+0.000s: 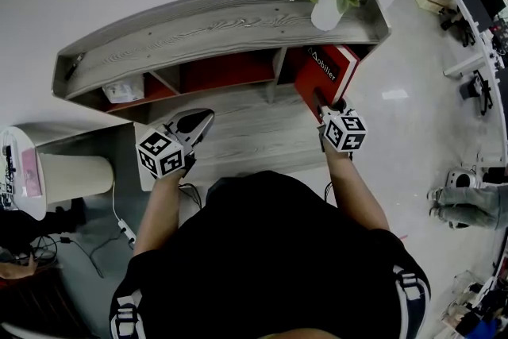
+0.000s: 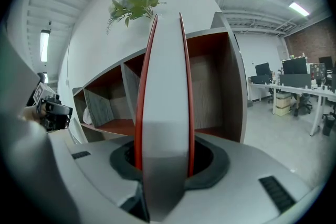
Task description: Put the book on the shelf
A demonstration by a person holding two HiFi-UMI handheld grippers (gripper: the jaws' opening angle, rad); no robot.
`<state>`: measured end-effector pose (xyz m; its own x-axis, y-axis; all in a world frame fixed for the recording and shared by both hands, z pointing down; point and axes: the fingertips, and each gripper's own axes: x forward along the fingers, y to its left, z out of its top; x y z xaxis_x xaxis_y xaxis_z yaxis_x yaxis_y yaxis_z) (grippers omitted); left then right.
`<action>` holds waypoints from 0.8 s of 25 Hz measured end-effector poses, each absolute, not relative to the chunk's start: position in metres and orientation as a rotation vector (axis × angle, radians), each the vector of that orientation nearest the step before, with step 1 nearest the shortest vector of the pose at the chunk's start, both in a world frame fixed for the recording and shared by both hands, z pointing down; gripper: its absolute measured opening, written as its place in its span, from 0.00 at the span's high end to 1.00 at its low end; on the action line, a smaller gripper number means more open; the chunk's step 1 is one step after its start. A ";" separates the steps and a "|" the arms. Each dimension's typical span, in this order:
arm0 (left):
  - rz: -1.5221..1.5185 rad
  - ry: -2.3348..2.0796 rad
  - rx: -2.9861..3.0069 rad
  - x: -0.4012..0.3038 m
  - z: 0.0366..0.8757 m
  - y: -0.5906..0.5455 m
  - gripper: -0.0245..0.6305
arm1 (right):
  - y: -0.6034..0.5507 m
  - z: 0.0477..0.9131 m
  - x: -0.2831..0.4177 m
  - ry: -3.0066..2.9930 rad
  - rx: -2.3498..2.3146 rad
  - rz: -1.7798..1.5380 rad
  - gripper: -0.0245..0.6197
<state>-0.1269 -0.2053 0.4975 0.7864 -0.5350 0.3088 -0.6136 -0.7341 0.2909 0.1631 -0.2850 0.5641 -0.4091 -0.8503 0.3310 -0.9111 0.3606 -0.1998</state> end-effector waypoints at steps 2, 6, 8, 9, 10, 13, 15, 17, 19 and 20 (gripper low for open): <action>0.292 -0.865 2.597 -0.125 0.499 -0.207 0.93 | -0.284 0.564 0.163 -2.445 1.599 0.523 0.70; 0.294 -0.860 2.594 -0.123 0.501 -0.209 0.93 | -0.285 0.564 0.163 -2.455 1.598 0.515 0.71; 0.295 -0.857 2.593 -0.122 0.501 -0.210 0.93 | -0.284 0.564 0.164 -2.462 1.602 0.509 0.71; 0.296 -0.856 2.592 -0.121 0.501 -0.210 0.93 | -0.284 0.564 0.165 -2.467 1.605 0.505 0.71; 0.297 -0.855 2.592 -0.120 0.502 -0.210 0.93 | -0.282 0.563 0.165 -2.474 1.609 0.501 0.71; 0.303 -0.852 2.590 -0.119 0.502 -0.210 0.93 | -0.280 0.562 0.166 -2.502 1.615 0.489 0.71; 0.307 -0.849 2.589 -0.118 0.502 -0.210 0.93 | -0.280 0.562 0.166 -2.518 1.613 0.482 0.71; 0.309 -0.846 2.588 -0.117 0.503 -0.210 0.93 | -0.280 0.562 0.167 -2.527 1.613 0.474 0.71; 0.312 -0.845 2.588 -0.116 0.503 -0.210 0.93 | -0.280 0.562 0.167 -2.532 1.611 0.469 0.71; 0.313 -0.844 2.589 -0.116 0.503 -0.210 0.93 | -0.280 0.561 0.166 -2.536 1.609 0.468 0.71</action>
